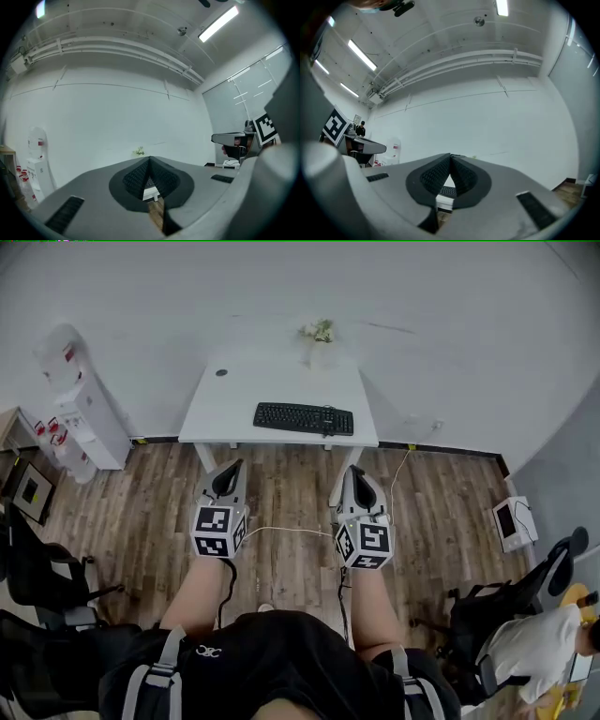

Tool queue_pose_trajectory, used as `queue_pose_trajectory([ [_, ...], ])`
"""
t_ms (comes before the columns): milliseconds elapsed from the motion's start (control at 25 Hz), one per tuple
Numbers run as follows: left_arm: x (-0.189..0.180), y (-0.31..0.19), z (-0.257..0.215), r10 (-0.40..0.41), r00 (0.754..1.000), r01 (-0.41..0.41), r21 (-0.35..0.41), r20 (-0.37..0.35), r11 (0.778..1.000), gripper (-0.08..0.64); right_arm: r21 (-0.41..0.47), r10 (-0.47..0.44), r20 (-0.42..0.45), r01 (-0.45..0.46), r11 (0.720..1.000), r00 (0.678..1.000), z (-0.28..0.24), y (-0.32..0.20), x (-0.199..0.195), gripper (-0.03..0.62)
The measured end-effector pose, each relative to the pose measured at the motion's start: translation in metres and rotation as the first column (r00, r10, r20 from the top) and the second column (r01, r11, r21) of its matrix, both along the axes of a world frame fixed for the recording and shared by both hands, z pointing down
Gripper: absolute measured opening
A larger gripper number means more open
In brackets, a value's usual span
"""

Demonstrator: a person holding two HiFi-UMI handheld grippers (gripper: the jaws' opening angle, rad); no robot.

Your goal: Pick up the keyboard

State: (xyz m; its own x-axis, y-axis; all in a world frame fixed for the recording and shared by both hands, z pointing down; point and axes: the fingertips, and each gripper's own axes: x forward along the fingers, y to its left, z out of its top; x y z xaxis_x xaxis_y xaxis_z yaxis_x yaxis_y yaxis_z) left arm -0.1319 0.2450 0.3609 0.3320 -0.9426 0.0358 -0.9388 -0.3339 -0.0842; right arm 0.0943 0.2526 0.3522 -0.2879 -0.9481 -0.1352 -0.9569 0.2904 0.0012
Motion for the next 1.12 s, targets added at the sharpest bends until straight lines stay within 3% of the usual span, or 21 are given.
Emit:
queue_pose_trajectory([
  [200, -0.001, -0.009, 0.002, 0.009, 1.000, -0.009, 0.000, 0.006, 1.000, 0.011, -0.013, -0.005, 0.011, 0.005, 1.000, 1.000, 0.004, -0.009, -0.004, 0.005],
  [400, 0.000, -0.022, 0.004, 0.015, 0.998, -0.016, 0.018, 0.057, 1.000, 0.011, -0.021, -0.008, 0.023, 0.009, 1.000, 1.000, 0.006, -0.021, -0.011, 0.005],
  [760, -0.014, -0.030, 0.013, 0.055, 0.997, -0.056, 0.022, 0.050, 0.998, 0.011, -0.019, 0.003, 0.055, -0.002, 1.000, 0.998, 0.015, -0.027, -0.033, 0.005],
  [920, -0.028, -0.033, 0.009, 0.051, 0.998, -0.052, 0.036, 0.037, 0.998, 0.011, 0.020, 0.033, -0.006, -0.033, 0.999, 0.999, 0.011, -0.025, -0.048, 0.005],
  [1120, -0.032, -0.035, 0.004, 0.052, 0.998, -0.053, 0.055, 0.021, 0.997, 0.011, 0.034, 0.053, -0.003, -0.053, 0.998, 0.999, 0.009, -0.025, -0.046, 0.005],
])
